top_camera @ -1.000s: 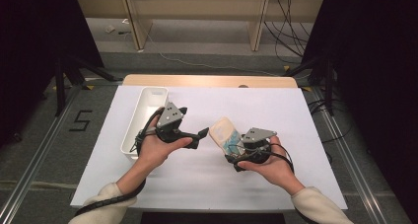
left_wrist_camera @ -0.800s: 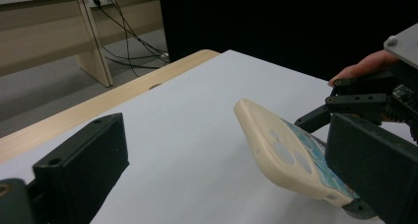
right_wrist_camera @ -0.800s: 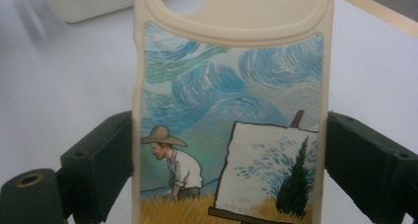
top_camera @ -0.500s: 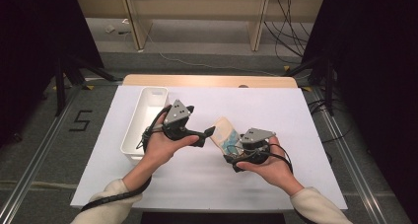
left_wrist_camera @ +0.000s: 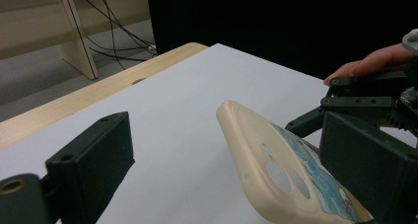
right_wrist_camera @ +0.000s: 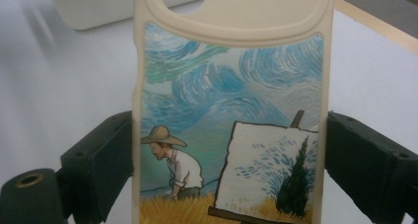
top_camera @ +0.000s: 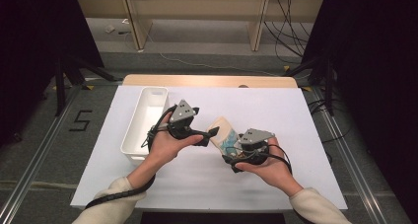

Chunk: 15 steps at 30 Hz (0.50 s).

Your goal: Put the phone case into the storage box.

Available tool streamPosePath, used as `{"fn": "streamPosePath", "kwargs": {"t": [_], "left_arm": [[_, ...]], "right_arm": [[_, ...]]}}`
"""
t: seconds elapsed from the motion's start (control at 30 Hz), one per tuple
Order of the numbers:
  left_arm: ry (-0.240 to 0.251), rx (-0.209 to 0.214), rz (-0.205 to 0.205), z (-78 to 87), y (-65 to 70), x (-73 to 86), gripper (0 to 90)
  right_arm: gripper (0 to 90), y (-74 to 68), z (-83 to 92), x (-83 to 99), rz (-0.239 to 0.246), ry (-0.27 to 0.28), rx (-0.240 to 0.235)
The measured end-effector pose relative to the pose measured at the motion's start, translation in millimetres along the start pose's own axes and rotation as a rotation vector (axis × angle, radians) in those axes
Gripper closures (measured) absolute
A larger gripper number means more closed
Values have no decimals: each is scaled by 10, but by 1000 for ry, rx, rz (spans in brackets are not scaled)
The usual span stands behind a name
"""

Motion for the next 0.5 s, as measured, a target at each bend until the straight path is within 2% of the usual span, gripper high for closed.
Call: {"fn": "streamPosePath", "kwargs": {"t": [0.5], "left_arm": [[-8,10,22,-84,-1,10,86]], "right_arm": [[112,-21,9,-35,11,13,6]]}}
Point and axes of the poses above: each handheld gripper's, and its own axes: z roughly backward along the jaws, x roughly out of its underside, y roughly to its right, the point moved 6 cm from there along -z, roughly forward along the jaws, and after that the axes turned 2 degrees about y, right-handed, at the moved point
